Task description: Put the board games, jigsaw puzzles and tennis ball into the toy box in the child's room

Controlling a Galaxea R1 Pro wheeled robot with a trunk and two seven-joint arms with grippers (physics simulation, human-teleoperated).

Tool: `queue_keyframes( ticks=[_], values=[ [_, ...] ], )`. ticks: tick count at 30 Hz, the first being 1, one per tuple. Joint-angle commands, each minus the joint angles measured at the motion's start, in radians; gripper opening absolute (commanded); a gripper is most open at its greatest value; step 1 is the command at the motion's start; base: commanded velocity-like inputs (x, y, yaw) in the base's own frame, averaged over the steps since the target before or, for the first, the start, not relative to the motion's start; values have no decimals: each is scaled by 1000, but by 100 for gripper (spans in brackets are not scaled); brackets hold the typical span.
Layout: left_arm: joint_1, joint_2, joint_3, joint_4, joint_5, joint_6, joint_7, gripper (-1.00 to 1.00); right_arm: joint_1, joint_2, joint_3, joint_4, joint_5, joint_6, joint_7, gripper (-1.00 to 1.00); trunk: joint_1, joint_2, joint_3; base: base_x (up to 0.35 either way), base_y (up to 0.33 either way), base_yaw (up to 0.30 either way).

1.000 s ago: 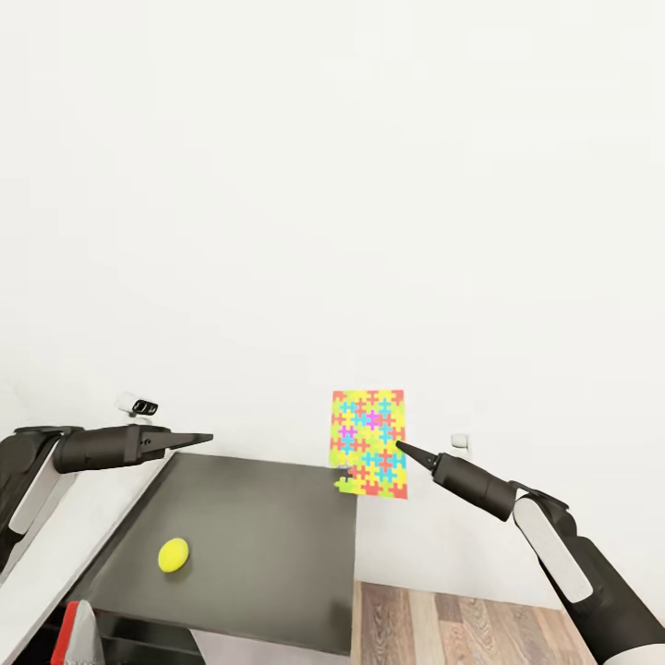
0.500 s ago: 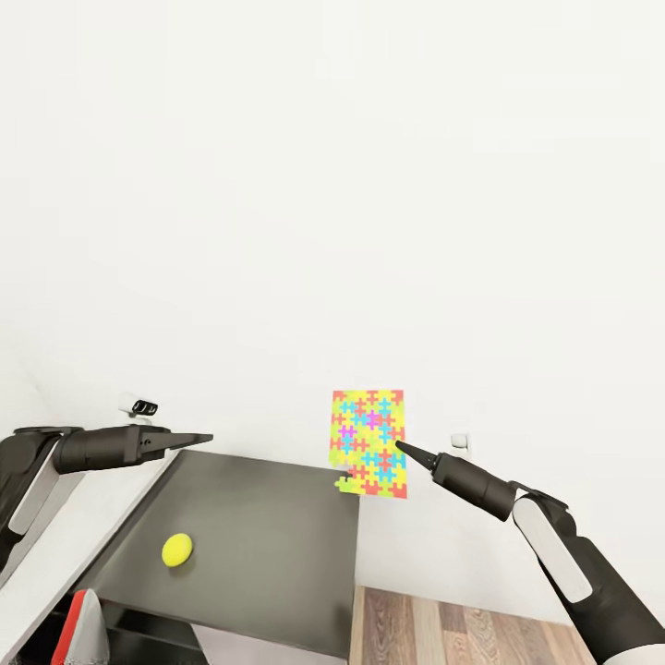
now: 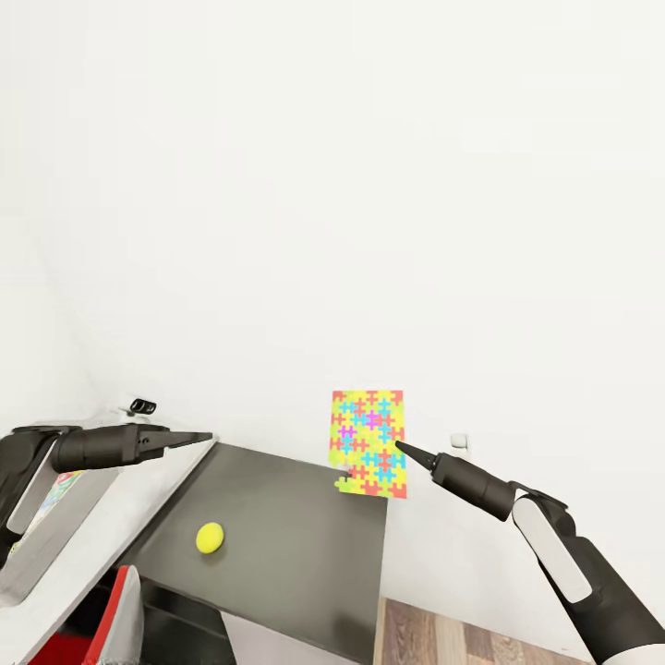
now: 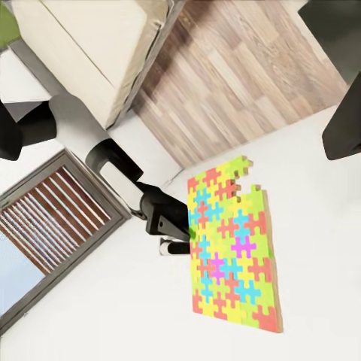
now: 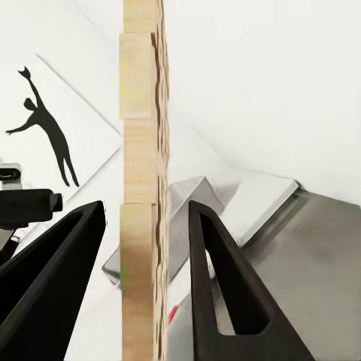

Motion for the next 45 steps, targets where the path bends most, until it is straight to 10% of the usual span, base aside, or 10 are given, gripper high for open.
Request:
queue_keyframes(
  ticks=[1,23,45],
  values=[
    [-1,0,-1,0,1,11,-3,100,-1,-1,1,0,-10,7,-1,-100,1,-2,-2,0,0,147],
    [0,1,-1,1,-1,11,-3,100,-1,2,0,0,-11,6,-10,-100,1,-2,-1,0,0,19],
    [1,0,-2,4,-4,7,-2,100,-1,10,0,5,-11,6,-12,-100,1,-2,-1,0,0,273]
  ],
)
